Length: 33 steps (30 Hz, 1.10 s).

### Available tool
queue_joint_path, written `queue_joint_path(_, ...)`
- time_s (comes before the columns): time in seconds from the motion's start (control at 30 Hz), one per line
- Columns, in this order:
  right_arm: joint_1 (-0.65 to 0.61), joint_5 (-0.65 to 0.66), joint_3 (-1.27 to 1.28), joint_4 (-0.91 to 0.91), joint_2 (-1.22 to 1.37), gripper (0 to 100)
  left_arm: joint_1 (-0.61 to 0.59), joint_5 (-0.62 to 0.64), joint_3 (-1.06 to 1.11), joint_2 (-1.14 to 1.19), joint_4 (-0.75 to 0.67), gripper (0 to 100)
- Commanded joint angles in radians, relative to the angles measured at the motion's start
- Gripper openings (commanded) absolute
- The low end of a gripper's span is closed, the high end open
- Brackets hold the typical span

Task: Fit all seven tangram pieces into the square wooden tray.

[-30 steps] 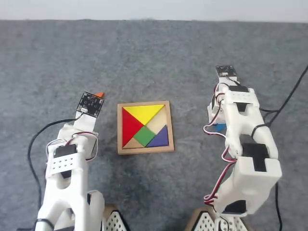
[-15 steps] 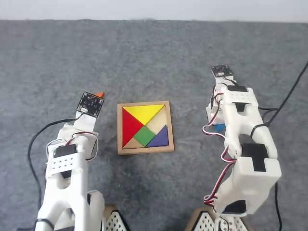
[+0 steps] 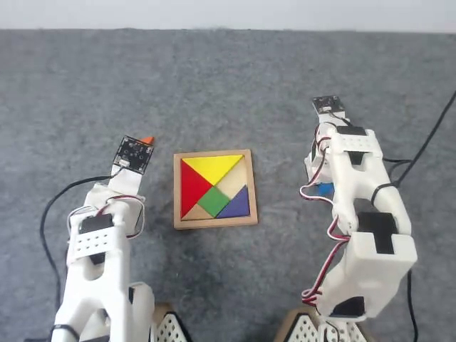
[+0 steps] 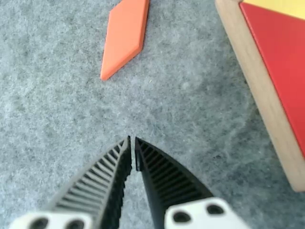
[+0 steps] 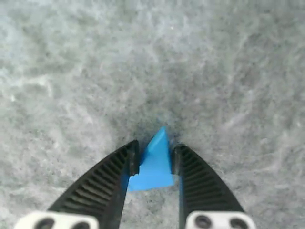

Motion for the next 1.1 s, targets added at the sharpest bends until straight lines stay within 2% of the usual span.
queue_joint_path(0.0,-0.013,0.009,-0.032,0.004,-0.005,7.8,-0.005,-0.012,-0.008,-0.035,-0.017,1)
queue_joint_path(0.13,0.010,0.009,-0.041,0.007,-0.010,6.9,-0.005,-0.012,-0.008,-0.035,-0.017,1)
queue_joint_path(0.23,0.050,0.014,-0.095,0.079,-0.010,7.4,-0.006,-0.012,-0.008,-0.035,-0.017,1)
queue_joint_path(0.3,0.082,0.077,-0.157,0.145,-0.010,7.4,-0.006,-0.012,-0.008,-0.035,-0.017,1)
queue_joint_path(0.4,0.110,0.279,-0.250,0.260,-0.010,7.4,-0.006,-0.012,-0.008,-0.035,-0.017,1)
queue_joint_path(0.6,0.189,0.841,-0.419,0.449,-0.012,7.6,-0.005,-0.012,-0.008,-0.035,-0.017,1)
queue_joint_path(0.73,0.216,1.122,-0.496,0.588,-0.019,18.0,-0.002,-0.012,-0.008,-0.035,-0.017,1)
queue_joint_path(0.87,0.202,1.441,-0.445,0.659,-0.050,27.9,-0.002,-0.012,-0.008,-0.035,-0.017,1)
queue_joint_path(0.97,0.160,1.482,-0.359,0.621,-0.041,23.0,-0.002,-0.012,-0.008,-0.035,-0.017,1)
queue_joint_path(1.07,0.150,1.482,-0.245,0.483,-0.022,14.0,-0.002,-0.012,-0.008,-0.035,-0.017,1)
